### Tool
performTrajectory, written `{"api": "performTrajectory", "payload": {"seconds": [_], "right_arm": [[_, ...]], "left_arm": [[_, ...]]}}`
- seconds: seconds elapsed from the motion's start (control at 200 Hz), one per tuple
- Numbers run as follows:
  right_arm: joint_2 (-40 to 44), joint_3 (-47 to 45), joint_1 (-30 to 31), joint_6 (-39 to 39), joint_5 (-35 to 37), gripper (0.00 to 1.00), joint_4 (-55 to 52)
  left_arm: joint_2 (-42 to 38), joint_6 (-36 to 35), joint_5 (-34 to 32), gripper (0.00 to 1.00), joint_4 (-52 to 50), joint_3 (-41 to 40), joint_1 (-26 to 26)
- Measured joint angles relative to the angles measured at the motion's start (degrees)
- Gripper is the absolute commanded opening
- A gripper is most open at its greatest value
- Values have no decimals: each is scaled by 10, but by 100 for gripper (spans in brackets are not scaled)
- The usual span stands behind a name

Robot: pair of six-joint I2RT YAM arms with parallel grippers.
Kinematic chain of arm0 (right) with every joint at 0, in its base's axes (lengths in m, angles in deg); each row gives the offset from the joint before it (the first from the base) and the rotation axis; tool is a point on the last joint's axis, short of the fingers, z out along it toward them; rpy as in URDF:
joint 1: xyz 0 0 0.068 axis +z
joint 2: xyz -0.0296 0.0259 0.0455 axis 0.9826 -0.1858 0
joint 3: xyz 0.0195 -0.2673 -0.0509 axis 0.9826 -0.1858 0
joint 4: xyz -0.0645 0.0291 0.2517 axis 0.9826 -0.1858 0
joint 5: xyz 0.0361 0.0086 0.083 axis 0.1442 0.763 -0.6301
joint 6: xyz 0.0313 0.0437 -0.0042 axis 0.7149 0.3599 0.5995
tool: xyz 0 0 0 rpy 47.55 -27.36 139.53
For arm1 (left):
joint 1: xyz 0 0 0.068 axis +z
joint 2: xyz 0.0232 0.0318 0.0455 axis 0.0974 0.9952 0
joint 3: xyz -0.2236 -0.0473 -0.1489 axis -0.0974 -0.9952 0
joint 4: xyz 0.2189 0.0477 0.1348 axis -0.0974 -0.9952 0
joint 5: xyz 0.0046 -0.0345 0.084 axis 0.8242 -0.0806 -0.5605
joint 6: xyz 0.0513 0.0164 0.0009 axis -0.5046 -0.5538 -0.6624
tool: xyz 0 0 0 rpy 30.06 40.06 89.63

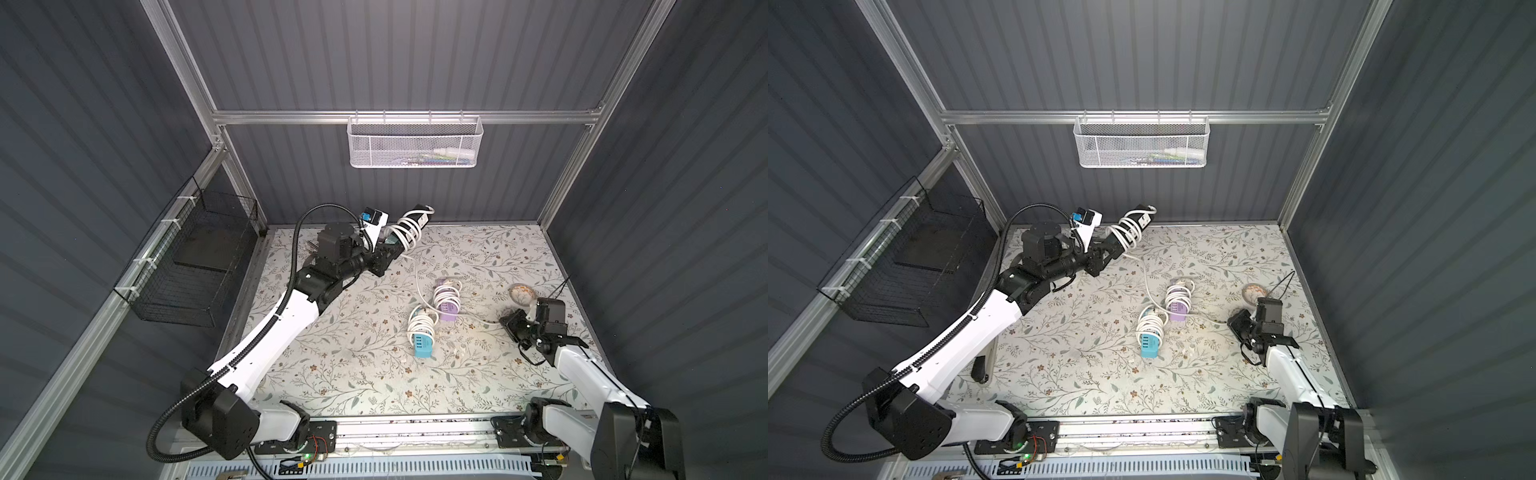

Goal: Unwrap the cord wrapped around the power strip
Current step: Unwrap the power cord from the power strip.

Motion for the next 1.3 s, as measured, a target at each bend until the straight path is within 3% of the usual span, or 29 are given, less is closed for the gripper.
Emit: {"api": "performTrajectory", "payload": {"seconds": [0.135, 0.355, 0.52, 0.665, 0.841, 1.086, 1.301], "right_arm": [[-54, -7, 0, 19, 3, 17, 34], [-74, -21, 2, 34, 3, 55, 61], [21, -21, 14, 22, 16, 79, 26], [140, 23, 73, -12, 34, 96, -19], [141, 105, 163, -81, 17, 99, 12], [-2, 148, 215, -164, -87, 99, 142], [-99, 207, 257, -241, -131, 99, 242]], "left_arm": [[6, 0, 23, 0, 6, 5, 0], [7, 0, 50, 0, 17, 4, 0], [7, 0, 61, 0, 18, 4, 0], [12, 0, 68, 0, 18, 4, 0], [24, 6, 80, 0, 18, 4, 0], [26, 11, 103, 0, 13, 5, -3], [26, 20, 128, 0, 12, 6, -5]]}}
